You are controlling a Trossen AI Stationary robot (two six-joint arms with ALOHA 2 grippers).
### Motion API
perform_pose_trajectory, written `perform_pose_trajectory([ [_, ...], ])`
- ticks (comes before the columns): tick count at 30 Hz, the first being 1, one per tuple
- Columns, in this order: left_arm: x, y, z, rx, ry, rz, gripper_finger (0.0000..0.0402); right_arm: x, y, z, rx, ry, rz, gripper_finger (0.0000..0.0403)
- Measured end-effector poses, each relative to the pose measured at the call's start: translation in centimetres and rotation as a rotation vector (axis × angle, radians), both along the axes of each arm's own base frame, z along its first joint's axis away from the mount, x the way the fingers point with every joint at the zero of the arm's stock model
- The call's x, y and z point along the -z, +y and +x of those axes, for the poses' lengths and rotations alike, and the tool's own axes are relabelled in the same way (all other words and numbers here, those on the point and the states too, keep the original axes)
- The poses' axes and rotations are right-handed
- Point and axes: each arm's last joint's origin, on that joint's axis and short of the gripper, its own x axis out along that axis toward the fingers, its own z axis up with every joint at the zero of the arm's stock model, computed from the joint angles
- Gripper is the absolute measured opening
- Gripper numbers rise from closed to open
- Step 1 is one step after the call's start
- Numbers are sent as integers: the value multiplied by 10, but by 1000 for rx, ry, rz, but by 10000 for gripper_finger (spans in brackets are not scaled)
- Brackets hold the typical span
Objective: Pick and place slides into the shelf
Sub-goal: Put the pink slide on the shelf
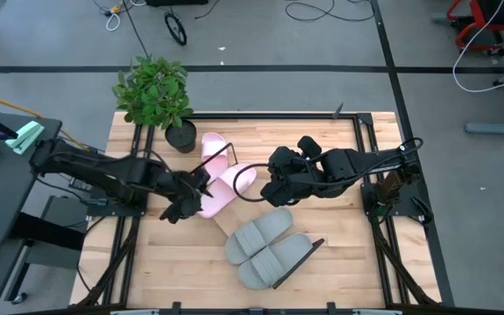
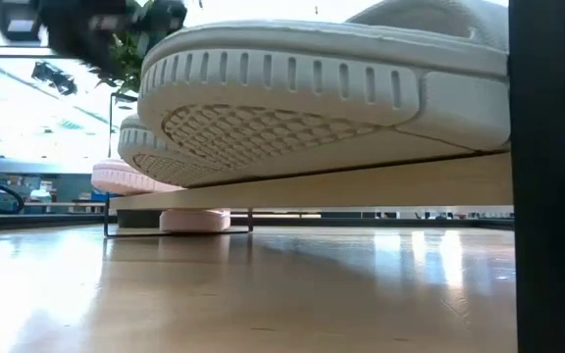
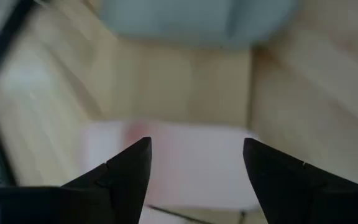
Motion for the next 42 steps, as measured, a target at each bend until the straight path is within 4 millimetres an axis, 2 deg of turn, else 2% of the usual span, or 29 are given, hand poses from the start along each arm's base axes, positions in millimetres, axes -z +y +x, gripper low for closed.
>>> perform_pose_trajectory([
  [4,-41,-3,5,-63,-125,-76,251,0,-3,0,8,8,-3,112],
  [8,-85,0,6,-267,-268,-205,245,1,-14,-2,29,60,-21,110],
  [12,-124,3,1,-482,-402,-416,237,-4,-37,-5,37,101,-52,110],
  [15,-141,3,-2,-560,-446,-566,228,-10,-65,-5,27,113,-38,110],
  [19,-142,-5,-4,-613,-443,-636,210,-15,-108,3,-40,68,29,109],
  [24,-132,-27,5,-634,-403,-657,182,-23,-168,11,-144,-98,127,109],
  [27,-125,-41,12,-660,-376,-691,167,-23,-201,10,-163,-174,182,109],
  [31,-114,-58,24,-708,-350,-738,150,-12,-236,9,-182,-191,254,112],
  [35,-105,-69,34,-746,-345,-772,135,7,-256,19,-228,-179,324,116],
  [42,-101,-71,40,-812,-352,-820,118,60,-270,54,-298,-102,447,125],
])
